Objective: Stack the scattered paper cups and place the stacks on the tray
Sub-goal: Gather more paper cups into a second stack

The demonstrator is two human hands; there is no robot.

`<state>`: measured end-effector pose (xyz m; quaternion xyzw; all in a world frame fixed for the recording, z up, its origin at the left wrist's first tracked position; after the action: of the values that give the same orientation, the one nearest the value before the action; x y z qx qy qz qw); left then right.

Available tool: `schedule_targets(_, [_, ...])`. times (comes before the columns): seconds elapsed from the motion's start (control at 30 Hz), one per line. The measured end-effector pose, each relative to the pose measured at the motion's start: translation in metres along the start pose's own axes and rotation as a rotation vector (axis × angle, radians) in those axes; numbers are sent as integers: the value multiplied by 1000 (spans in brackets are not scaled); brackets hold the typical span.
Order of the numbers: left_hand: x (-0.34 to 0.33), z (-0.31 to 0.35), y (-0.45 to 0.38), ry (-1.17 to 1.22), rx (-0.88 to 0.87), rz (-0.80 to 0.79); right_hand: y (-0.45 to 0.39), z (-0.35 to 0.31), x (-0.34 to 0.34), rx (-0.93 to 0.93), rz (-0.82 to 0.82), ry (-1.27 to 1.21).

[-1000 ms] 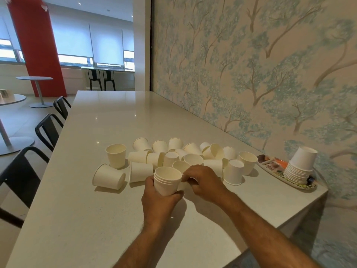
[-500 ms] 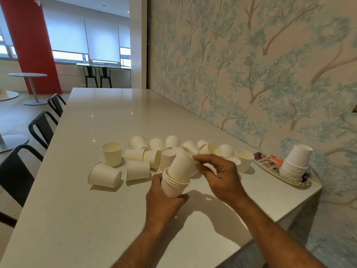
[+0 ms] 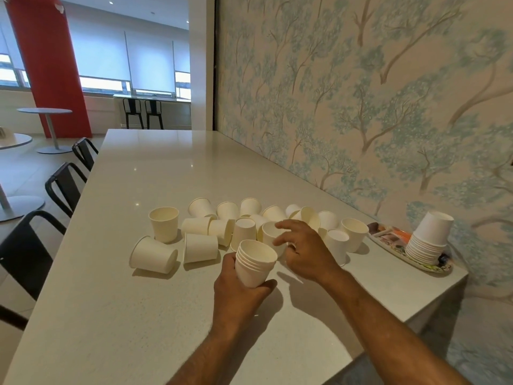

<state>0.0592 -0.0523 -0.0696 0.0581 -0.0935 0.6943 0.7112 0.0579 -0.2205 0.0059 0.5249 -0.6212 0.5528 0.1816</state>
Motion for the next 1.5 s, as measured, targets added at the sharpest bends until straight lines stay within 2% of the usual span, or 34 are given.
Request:
schedule_targets(0.07, [0, 0, -1, -3, 1, 2, -4, 11, -15, 17, -259, 167])
schedule_targets(0.1, [0, 0, -1, -4, -3, 0, -5, 13, -21, 40, -333, 218])
schedule_targets(0.2, [0, 1, -1, -11, -14, -15, -7, 8, -27, 125, -342, 302])
schedule_targets(0.33, [-1, 2, -1, -17, -7, -27, 1, -1, -20, 137, -184, 205])
schedule_targets(0.53, [-3, 1, -1, -58, 2, -63, 21, -5, 24, -21, 354, -202])
schedule_targets(0.63, [-6, 1, 1, -80, 4, -76, 30, -15, 39, -5, 494, -382])
schedule_targets(0.73, [-6, 1, 2, -95, -5, -83, 37, -24, 40, 9, 431, -479])
schedule_targets(0.97, [-7, 3, 5, -63, -45, -97, 50, -34, 11, 143, 168, -444])
schedule_targets(1.07, [-8, 3, 4, -58, -46, -105, 53, -29, 7, 148, 146, -524])
schedule_targets(1.13, [-7, 1, 4, -49, -43, -101, 51, -19, 12, 79, 262, -574])
schedule_targets(1.17, [-6, 1, 4, -49, -37, -98, 50, -10, 15, -18, 369, -581])
schedule_targets(1.23, [-7, 0, 3, -52, -24, -107, 49, 13, 19, -325, 554, -513])
schedule_targets(1.27, [-7, -1, 3, -53, -21, -115, 50, 24, 18, -476, 571, -494])
schedule_targets(1.33, [-9, -2, 2, -59, -21, -123, 51, 41, 12, -660, 492, -520])
schedule_targets(1.43, [-10, -2, 1, -73, -21, -129, 51, 50, 1, -737, 365, -597])
schedule_targets(1.5, [-11, -2, 1, -71, -16, -132, 51, 49, -6, -777, 357, -720])
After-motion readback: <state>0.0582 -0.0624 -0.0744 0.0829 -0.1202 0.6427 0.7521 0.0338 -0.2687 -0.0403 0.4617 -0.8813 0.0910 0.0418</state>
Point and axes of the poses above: each hand's wrist, its own y-axis away from the middle knuckle, its own x-axis out of the back of the hand, z = x × y, the point moved 4 cm from there along -y, towards the middle knuckle, and after that the axes turned 11 degrees about x, right-handed, at the moved point
